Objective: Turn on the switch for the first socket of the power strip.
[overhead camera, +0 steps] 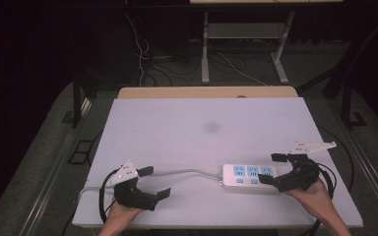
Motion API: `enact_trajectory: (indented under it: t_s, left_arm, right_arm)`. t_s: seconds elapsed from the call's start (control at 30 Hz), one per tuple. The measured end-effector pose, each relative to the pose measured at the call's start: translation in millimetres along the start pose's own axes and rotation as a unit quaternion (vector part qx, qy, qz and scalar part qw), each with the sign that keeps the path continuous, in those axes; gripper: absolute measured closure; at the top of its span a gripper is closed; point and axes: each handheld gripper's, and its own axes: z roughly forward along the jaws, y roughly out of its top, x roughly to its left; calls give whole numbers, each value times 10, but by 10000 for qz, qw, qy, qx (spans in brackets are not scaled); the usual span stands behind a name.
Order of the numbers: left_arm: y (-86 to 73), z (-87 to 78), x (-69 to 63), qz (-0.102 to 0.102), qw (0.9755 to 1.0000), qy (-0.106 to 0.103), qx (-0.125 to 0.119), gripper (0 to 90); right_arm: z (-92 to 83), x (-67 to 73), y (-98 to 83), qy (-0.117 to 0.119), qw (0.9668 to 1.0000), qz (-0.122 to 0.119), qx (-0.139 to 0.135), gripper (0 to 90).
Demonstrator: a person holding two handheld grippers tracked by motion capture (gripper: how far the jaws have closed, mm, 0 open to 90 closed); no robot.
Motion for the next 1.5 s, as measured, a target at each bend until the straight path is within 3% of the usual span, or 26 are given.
enact_trajectory:
  t_s: [0.67, 1.13, 1.37, 1.4, 1.5]
  left_arm:
    - [-2, -1, 5, -14, 10000, 1, 4, 0]
    - [-3, 6, 3, 1, 10000, -9, 19, 0]
    - [-4, 5, 5, 5, 10000, -12, 29, 0]
    - [-4, 6, 5, 6, 10000, -12, 32, 0]
    - [-4, 7, 4, 10, 10000, -16, 38, 0]
  right_arm:
    - [214, -17, 286, 201, 9972, -276, 662, 2]
    - [369, 19, 389, 326, 9923, -471, 1098, 2]
    - [505, 95, 451, 334, 9842, -727, 1581, 2]
    - [505, 95, 451, 334, 9842, -727, 1581, 2]
    - [540, 126, 500, 348, 9790, -869, 1809, 45]
